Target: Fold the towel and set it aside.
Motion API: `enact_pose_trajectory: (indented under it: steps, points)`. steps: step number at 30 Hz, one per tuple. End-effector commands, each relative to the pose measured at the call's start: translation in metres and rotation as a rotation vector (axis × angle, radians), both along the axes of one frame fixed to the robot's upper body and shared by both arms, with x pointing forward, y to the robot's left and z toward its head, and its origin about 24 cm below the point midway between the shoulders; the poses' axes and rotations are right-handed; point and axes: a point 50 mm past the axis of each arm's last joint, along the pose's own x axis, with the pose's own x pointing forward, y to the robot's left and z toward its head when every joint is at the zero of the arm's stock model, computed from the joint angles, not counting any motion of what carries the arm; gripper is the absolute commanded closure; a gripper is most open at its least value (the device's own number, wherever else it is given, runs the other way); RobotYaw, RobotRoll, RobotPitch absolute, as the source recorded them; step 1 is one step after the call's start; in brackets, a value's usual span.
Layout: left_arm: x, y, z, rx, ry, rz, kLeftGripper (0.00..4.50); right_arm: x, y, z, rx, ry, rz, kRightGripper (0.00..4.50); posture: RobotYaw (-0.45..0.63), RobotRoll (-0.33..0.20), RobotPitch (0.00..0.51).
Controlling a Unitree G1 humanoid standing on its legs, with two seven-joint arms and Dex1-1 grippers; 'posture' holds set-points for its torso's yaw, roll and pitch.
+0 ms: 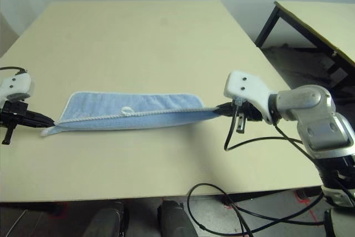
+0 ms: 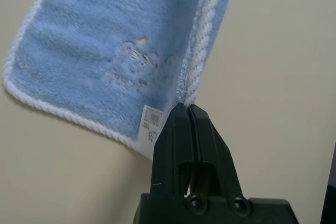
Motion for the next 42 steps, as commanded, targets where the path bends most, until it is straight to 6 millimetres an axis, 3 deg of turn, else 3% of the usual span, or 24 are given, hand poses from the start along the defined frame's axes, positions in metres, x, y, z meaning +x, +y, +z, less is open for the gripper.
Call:
enact_pose_trajectory:
  steps: [1,20,28,35,42]
  points:
    - [0.008,0.003,-0.004,0.019,0.030,0.014,4.47,0.012,-0.001,-0.006,-0.016,0.018,-0.021,4.50,-0.01,0.000,0.096]
    - [0.056,0.004,-0.004,0.126,-0.079,0.068,4.47,0.064,0.005,-0.012,-0.028,-0.021,-0.133,4.50,0.00,0.000,0.118]
    - [0.068,-0.003,0.007,0.182,-0.169,0.082,4.47,0.071,0.005,-0.013,-0.035,-0.033,-0.140,4.50,0.00,0.000,0.123]
    - [0.081,-0.011,0.028,0.210,-0.310,0.123,4.47,0.071,0.004,-0.012,-0.039,-0.041,-0.149,4.50,-0.01,0.000,0.124]
    - [0.080,-0.013,0.016,0.250,-0.274,0.091,4.47,0.064,0.003,-0.015,-0.039,0.018,-0.138,4.50,-0.02,0.000,0.120]
